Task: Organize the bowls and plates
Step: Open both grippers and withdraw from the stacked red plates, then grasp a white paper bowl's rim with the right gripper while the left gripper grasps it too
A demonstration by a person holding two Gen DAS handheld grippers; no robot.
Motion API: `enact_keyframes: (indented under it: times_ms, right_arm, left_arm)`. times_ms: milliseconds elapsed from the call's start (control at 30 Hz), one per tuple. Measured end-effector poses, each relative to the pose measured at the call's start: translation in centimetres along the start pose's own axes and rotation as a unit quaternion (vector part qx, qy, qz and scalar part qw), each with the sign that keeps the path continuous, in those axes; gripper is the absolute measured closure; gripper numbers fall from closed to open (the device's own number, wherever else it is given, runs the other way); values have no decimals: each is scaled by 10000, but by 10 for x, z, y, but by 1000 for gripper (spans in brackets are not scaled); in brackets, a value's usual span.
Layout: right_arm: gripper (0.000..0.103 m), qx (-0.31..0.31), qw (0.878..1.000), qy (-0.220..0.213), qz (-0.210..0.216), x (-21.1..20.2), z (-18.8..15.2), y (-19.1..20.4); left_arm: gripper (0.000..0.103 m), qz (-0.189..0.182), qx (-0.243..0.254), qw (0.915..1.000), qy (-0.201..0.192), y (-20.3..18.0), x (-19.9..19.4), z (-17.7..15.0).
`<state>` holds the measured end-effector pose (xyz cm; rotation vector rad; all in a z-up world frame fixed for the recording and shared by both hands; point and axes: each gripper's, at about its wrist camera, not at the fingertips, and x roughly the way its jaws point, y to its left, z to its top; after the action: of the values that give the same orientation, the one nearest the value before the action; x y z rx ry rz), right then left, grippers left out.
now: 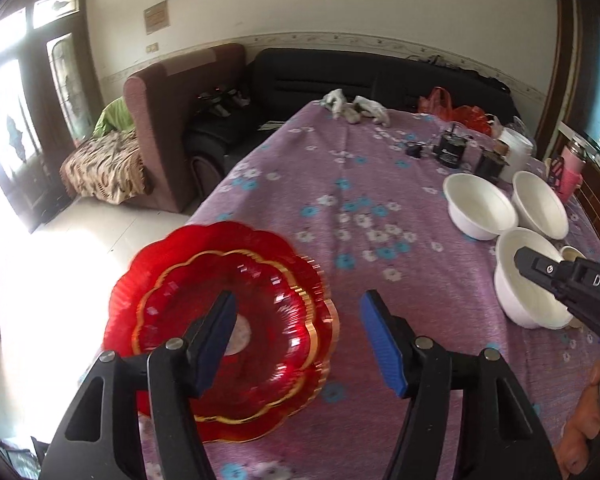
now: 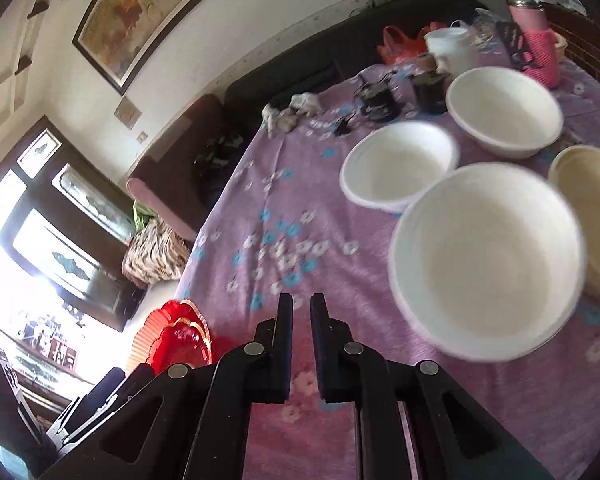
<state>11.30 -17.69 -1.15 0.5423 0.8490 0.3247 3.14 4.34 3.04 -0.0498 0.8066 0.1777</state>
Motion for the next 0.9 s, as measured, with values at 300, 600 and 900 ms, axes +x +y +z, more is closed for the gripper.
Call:
enact_keyframes:
  times_ms: [300, 600, 900]
  right_arm:
    - [91, 165, 9994, -254, -144, -28, 54, -46]
    - [90, 748, 9972, 96, 17, -4, 112, -99]
    - [89, 1140, 9930, 307, 87, 29, 139, -118]
  left_arm:
    - [39, -190, 325, 9993, 46, -69, 34, 36]
    - [39, -149, 425, 9981, 424, -116, 102, 83]
    - [39, -441, -87, 9957, 807, -124, 149, 110]
